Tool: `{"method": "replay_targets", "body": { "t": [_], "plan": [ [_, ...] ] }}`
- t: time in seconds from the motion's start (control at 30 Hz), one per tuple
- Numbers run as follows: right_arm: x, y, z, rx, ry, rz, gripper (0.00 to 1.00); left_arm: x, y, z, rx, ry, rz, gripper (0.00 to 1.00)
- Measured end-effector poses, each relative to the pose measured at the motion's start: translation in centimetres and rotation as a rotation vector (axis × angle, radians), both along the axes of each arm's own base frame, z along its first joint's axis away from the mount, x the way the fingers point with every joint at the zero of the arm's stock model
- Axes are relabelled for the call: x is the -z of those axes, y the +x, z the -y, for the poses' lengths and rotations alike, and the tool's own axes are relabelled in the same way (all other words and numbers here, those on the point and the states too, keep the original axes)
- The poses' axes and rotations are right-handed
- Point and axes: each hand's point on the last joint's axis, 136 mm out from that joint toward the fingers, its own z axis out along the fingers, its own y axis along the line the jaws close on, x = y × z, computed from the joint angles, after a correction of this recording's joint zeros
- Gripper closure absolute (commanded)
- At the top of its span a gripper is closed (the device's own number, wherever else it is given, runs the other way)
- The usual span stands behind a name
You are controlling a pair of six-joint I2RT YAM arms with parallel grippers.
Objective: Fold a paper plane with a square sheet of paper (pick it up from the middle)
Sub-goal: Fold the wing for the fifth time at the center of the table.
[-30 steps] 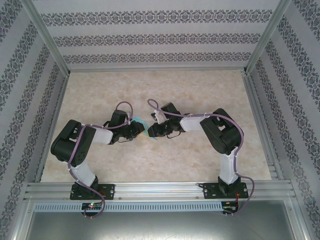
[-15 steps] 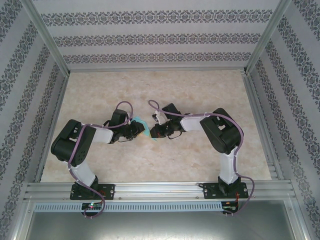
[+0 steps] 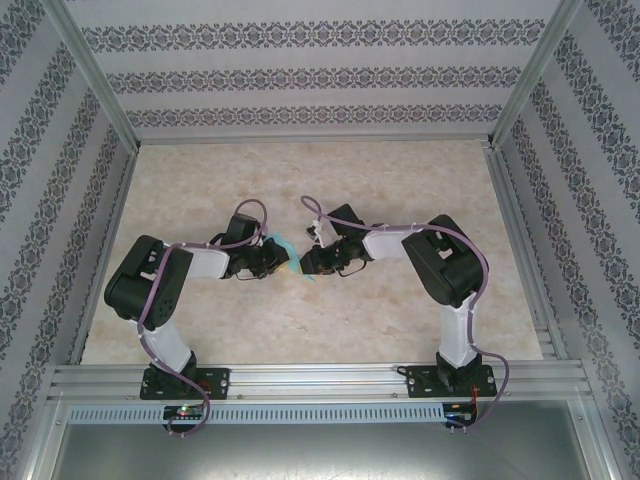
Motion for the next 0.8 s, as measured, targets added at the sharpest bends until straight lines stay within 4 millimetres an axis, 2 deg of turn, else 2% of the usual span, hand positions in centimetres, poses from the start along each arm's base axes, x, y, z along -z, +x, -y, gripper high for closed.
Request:
{"method": "replay_targets", "body": {
  "t": [0.27, 0.43, 0.6, 0.77, 0.8],
  "plan": [
    [0.2, -0.3, 1.0, -0.039, -0.046, 0.026, 0.78, 0.1, 0.5, 0.1, 0.0, 0.022, -0.023, 0.87],
    [0.3, -0.2, 1.3, -0.054, -0.066, 0.039, 0.86, 0.1, 0.7, 0.1, 0.0, 0.026, -0.033, 0.87],
    [0.5, -0.2, 1.6, -0.048, -0.09, 0.036, 0.87, 0.2, 0.8, 0.1, -0.002, 0.036, -0.04, 0.87],
    [0.1, 0.0, 1.6, -0.035, -0.089, 0.038, 0.7, 0.2, 0.8, 0.1, 0.0, 0.041, -0.041, 0.87],
    [-0.4, 0.1, 1.6, -0.025, -0.086, 0.045, 0.7, 0.2, 0.8, 0.1, 0.0, 0.042, -0.04, 0.88]
  ]
}}
